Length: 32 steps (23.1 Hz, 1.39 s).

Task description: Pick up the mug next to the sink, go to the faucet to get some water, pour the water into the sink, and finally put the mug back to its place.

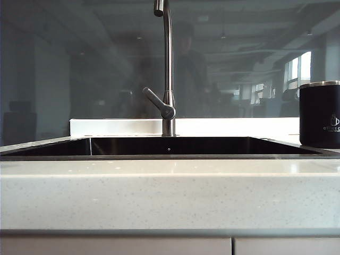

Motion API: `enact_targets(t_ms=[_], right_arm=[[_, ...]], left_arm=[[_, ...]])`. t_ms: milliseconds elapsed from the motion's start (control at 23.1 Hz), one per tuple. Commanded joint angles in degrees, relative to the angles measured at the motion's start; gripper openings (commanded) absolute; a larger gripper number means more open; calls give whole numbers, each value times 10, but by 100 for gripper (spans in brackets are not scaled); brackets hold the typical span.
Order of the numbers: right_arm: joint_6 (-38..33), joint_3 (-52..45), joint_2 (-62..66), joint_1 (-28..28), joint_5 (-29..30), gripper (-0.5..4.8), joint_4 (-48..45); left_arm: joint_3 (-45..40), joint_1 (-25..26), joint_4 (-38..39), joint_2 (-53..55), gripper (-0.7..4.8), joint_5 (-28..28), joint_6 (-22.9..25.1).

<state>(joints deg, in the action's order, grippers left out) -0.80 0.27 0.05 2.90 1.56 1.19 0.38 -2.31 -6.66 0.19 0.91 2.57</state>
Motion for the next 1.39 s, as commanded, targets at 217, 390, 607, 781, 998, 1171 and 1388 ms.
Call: enact_targets(t_ms=[217, 390, 607, 781, 998, 1171, 1388], right_arm=[[0, -2, -1, 0, -1, -8, -10], [-26, -2, -1, 2, -5, -8, -60], [-54, 5, 1, 2, -34, -8, -134], [-54, 6, 13, 6, -57, -7, -142], [-50, 44, 144, 43, -54, -6, -201], [-49, 64, 349, 95, 20, 6, -331], [-49, 65, 601, 147, 130, 174, -576]], left_arm=[[2, 1, 9, 0, -6, 2, 0], [2, 1, 20, 0, -6, 1, 0], [2, 1, -38, 0, -6, -22, 0], [2, 1, -66, 0, -6, -28, -11], [2, 1, -46, 0, -6, -106, -86], [2, 1, -17, 0, -6, -106, -86], [2, 1, -21, 0, -6, -106, -86]])
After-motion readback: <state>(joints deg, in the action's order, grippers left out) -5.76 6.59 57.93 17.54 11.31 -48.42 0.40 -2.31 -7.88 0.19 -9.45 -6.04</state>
